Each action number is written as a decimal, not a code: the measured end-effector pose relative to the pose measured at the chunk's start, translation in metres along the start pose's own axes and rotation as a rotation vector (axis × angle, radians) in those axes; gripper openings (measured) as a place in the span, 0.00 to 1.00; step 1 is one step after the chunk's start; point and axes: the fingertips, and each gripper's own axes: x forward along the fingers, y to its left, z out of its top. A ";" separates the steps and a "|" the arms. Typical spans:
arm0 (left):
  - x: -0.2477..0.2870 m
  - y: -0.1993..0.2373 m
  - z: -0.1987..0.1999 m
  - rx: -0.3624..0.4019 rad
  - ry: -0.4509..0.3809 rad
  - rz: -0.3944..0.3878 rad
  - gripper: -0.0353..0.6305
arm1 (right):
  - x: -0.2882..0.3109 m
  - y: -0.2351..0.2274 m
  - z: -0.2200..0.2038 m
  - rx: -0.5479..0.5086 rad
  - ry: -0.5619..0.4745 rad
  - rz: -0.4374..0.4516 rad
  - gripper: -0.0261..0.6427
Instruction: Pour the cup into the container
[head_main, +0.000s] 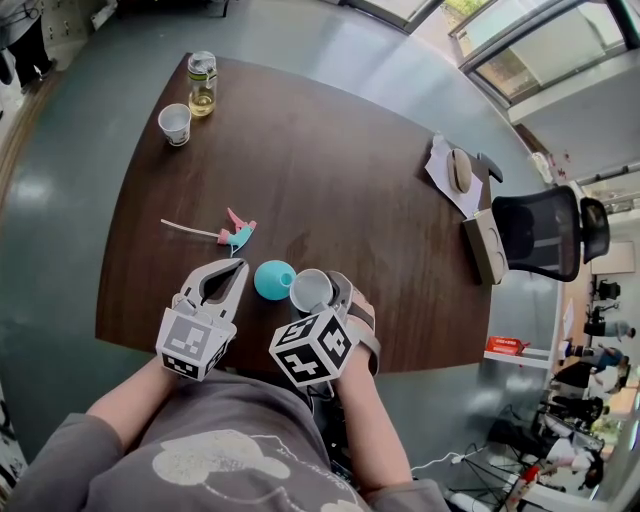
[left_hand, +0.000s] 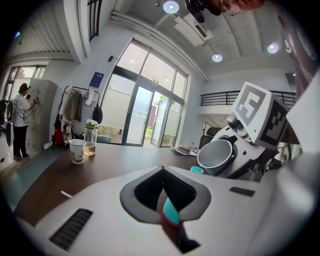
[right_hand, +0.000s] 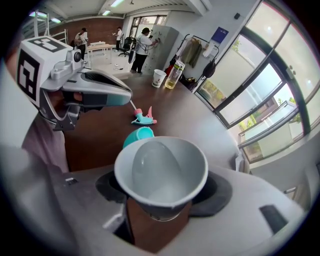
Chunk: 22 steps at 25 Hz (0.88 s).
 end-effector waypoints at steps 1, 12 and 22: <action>0.000 0.000 -0.001 0.000 0.000 -0.002 0.06 | 0.000 0.000 0.000 0.000 0.005 0.000 0.48; 0.002 0.000 -0.004 -0.010 0.005 -0.009 0.06 | 0.003 -0.001 -0.001 -0.025 0.042 -0.011 0.48; 0.003 0.000 -0.004 -0.018 -0.001 -0.014 0.06 | 0.002 0.000 -0.001 -0.043 0.065 -0.007 0.48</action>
